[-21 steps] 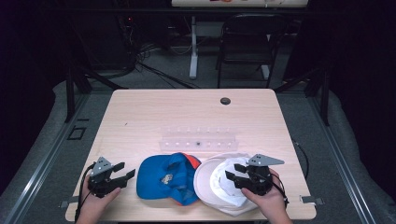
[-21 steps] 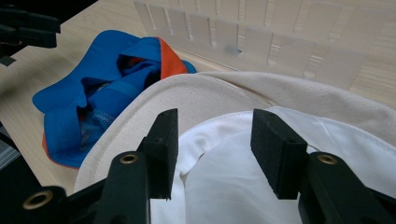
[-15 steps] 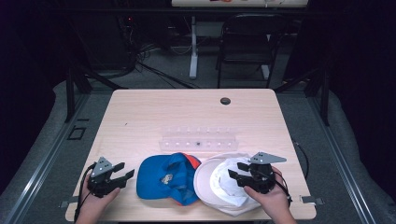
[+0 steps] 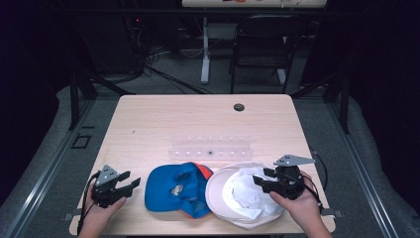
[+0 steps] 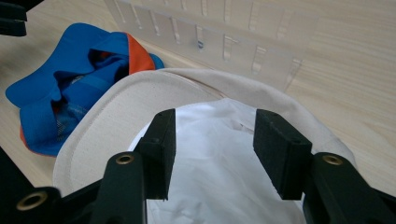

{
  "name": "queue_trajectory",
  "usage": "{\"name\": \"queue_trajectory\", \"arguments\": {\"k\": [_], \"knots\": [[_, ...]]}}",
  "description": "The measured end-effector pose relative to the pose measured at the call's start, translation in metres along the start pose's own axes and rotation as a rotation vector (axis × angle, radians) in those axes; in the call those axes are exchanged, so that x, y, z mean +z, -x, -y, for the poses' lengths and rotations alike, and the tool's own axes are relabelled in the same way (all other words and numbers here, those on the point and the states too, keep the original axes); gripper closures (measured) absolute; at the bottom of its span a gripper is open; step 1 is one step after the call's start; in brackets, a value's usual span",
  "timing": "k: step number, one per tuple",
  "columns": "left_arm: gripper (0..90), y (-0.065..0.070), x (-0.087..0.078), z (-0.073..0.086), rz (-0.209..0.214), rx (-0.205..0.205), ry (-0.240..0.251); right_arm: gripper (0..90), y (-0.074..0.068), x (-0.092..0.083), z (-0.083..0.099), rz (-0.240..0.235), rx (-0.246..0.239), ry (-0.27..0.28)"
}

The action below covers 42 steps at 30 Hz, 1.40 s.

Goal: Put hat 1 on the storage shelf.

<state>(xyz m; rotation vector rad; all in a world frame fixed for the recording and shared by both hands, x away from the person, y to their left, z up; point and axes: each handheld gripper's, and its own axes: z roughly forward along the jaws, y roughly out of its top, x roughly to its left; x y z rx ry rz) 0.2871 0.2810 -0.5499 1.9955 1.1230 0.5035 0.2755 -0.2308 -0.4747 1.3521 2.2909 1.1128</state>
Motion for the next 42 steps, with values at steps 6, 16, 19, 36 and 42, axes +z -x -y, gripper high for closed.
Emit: {"name": "queue_trajectory", "arguments": {"k": [6, 16, 19, 36, 42], "knots": [[49.7, 0.0, 0.0, 0.001, 0.003, 0.008, -0.017, 53.0, 0.011, -0.005, -0.008, 0.02, -0.006, -0.07], [49.6, 0.002, 0.004, 0.002, 0.0, 0.003, -0.024, 55.4, 0.031, -0.014, -0.005, 0.05, 0.014, -0.148], [49.7, 0.002, 0.004, 0.002, 0.001, 0.008, -0.034, 53.4, 0.038, -0.017, 0.0, 0.054, 0.052, -0.153], [49.7, 0.002, 0.006, 0.003, -0.007, 0.006, -0.033, 51.8, 0.072, -0.003, 0.029, 0.046, 0.244, -0.27], [49.7, 0.002, 0.006, 0.003, -0.008, 0.01, -0.033, 52.5, 0.072, 0.002, 0.033, 0.024, 0.24, -0.29]]}}
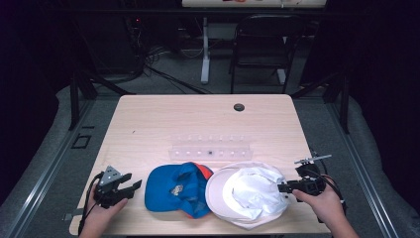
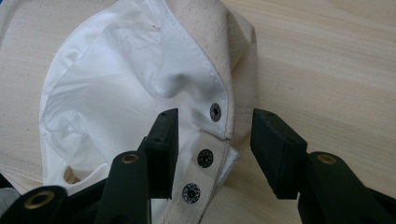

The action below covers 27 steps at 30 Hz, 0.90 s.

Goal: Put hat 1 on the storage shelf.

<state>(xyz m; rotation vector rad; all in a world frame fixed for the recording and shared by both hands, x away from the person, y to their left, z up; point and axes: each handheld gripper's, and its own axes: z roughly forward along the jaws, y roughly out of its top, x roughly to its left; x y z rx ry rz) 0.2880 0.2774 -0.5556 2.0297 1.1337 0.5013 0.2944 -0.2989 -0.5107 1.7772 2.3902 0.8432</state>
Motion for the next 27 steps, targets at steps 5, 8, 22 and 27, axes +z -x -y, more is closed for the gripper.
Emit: {"name": "queue_trajectory", "arguments": {"k": [5, 8, 22, 27], "knots": [[49.7, 0.0, 0.0, 0.0, 0.0, 0.001, 0.0, 53.0, 0.001, 0.005, 0.003, -0.018, 0.015, -0.003], [49.7, 0.0, 0.0, 0.0, 0.0, 0.001, -0.001, 53.3, 0.002, 0.009, 0.005, -0.045, 0.026, -0.015], [49.6, 0.0, 0.001, 0.0, -0.003, 0.005, -0.003, 78.6, 0.003, 0.004, 0.003, -0.116, 0.151, -0.047], [49.7, 0.0, 0.001, 0.0, -0.003, 0.007, -0.005, 81.2, -0.004, 0.004, -0.002, -0.115, 0.149, -0.065]]}}
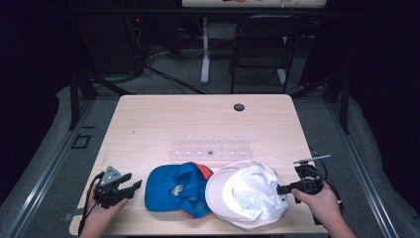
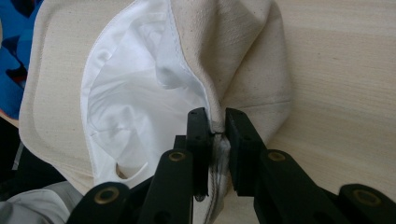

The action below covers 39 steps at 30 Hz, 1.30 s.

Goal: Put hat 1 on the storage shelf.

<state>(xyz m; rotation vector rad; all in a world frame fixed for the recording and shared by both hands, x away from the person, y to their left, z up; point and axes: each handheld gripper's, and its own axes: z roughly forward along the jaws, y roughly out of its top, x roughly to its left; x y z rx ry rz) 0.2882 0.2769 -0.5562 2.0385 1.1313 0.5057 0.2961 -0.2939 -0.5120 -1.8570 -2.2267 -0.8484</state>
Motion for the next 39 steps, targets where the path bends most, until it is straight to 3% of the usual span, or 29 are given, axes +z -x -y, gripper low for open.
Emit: {"name": "queue_trajectory", "arguments": {"k": [4, 23, 26, 31, 39], "knots": [[49.7, 0.0, 0.0, 0.0, 0.0, 0.003, -0.001, 81.8, -0.006, -0.003, -0.005, 0.009, -0.028, -0.029], [49.7, 0.0, -0.001, 0.0, -0.001, 0.003, 0.0, 82.4, -0.036, -0.034, -0.027, -0.025, -0.065, -0.001], [49.7, 0.0, 0.0, 0.0, -0.001, 0.002, -0.001, 82.4, -0.045, -0.043, -0.034, -0.031, -0.081, 0.006], [49.7, 0.0, -0.001, 0.0, 0.0, 0.003, 0.001, 82.4, -0.062, -0.055, -0.047, -0.085, -0.097, 0.01], [49.7, -0.001, -0.001, 0.0, -0.001, -0.003, 0.004, 82.5, -0.086, -0.061, -0.061, -0.116, -0.139, -0.002]]}}
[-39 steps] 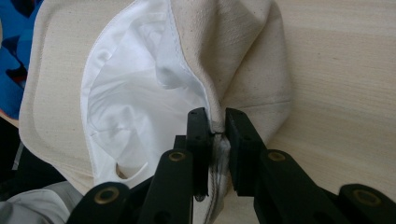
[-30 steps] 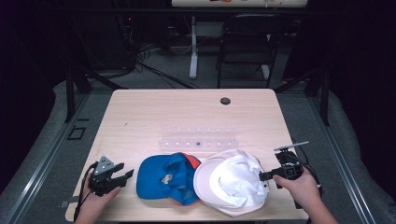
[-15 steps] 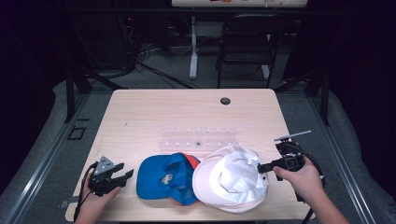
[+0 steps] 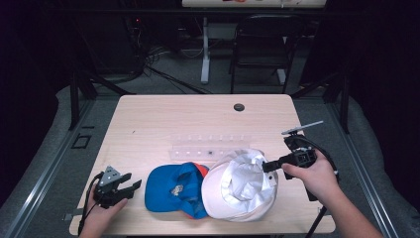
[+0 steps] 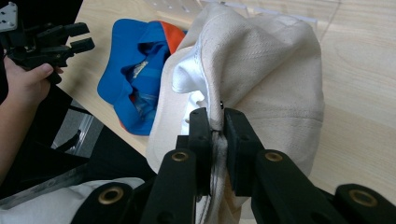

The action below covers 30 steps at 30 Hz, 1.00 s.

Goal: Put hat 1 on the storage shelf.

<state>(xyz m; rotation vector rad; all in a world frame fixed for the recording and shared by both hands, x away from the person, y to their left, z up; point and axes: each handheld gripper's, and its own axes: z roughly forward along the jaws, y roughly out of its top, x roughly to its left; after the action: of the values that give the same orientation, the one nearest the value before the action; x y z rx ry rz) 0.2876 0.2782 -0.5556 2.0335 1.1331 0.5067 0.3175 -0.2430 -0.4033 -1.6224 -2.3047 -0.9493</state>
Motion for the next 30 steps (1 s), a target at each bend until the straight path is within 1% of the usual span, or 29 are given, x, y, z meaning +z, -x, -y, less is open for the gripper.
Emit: {"name": "queue_trajectory", "arguments": {"k": [2, 5, 6, 10, 11, 14, 15, 16, 17, 20, 24, 30], "knots": [[49.7, 0.0, 0.0, 0.0, 0.0, 0.0, -0.001, 82.4, -0.005, 0.0, -0.004, 0.005, -0.011, -0.01], [49.7, 0.0, 0.0, 0.0, 0.0, 0.0, 0.0, 82.5, -0.008, 0.0, -0.007, -0.006, -0.015, -0.011], [49.7, 0.0, 0.0, 0.0, 0.0, -0.002, 0.002, 82.5, -0.012, -0.001, -0.01, -0.025, -0.018, -0.013], [49.7, 0.0, 0.0, 0.0, 0.0, 0.003, 0.001, 82.5, -0.019, -0.004, -0.016, -0.046, -0.023, -0.001], [49.7, 0.0, 0.0, 0.0, 0.0, 0.004, 0.001, 82.5, -0.021, -0.005, -0.018, -0.053, -0.034, -0.001], [49.7, 0.0, 0.0, 0.0, 0.0, 0.005, 0.002, 82.5, -0.026, -0.006, -0.022, -0.088, -0.02, 0.016], [49.7, 0.0, 0.0, 0.0, -0.001, 0.003, 0.003, 82.5, -0.026, -0.006, -0.022, -0.088, -0.02, 0.016], [49.7, 0.0, 0.0, 0.0, 0.0, 0.003, 0.003, 82.6, -0.031, -0.006, -0.025, -0.109, -0.019, 0.016], [49.7, 0.0, 0.0, 0.0, 0.0, 0.003, 0.003, 82.5, -0.032, -0.006, -0.026, -0.114, -0.021, 0.018], [49.7, 0.0, 0.0, 0.0, 0.0, 0.003, 0.004, 82.6, -0.04, -0.007, -0.031, -0.157, -0.014, 0.016], [49.7, 0.0, -0.001, -0.001, 0.0, 0.003, 0.005, 82.6, -0.048, -0.009, -0.036, -0.214, -0.006, 0.025], [49.7, 0.0, -0.001, -0.001, 0.001, 0.008, 0.003, 82.6, -0.06, -0.017, -0.045, -0.269, -0.012, 0.064]]}}
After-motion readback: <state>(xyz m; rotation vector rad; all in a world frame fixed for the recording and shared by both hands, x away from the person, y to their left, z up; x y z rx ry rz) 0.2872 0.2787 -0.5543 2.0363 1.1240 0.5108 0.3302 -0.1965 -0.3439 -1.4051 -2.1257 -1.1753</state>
